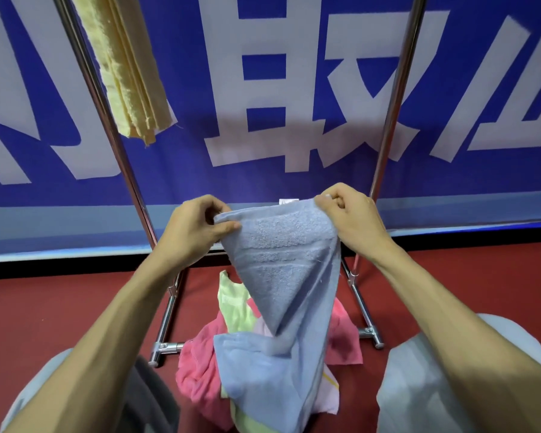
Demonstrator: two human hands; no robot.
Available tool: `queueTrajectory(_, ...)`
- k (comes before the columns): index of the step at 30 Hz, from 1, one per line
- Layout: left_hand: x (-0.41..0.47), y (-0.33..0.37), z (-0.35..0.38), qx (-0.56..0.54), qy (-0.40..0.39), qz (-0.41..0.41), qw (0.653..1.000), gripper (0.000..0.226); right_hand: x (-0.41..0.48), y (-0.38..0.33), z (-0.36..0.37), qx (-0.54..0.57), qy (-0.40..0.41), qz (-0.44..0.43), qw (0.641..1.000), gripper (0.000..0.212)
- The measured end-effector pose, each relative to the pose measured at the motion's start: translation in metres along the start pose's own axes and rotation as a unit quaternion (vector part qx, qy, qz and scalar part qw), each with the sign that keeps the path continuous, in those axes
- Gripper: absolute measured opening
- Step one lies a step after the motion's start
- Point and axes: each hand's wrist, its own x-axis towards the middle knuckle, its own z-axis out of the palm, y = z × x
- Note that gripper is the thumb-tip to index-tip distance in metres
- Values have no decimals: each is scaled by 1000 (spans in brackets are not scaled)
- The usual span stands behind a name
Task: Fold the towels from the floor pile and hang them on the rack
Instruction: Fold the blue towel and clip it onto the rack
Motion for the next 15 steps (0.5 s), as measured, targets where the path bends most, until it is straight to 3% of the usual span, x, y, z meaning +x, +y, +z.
queueTrajectory(8,12,8,-10,-61,27,-30,997,10,-2,-7,-6,8,37,-31,999,8)
queueTrajectory(15,48,67,-53,14,118,92,989,24,30,-61,-35,-16,201,-101,974,23)
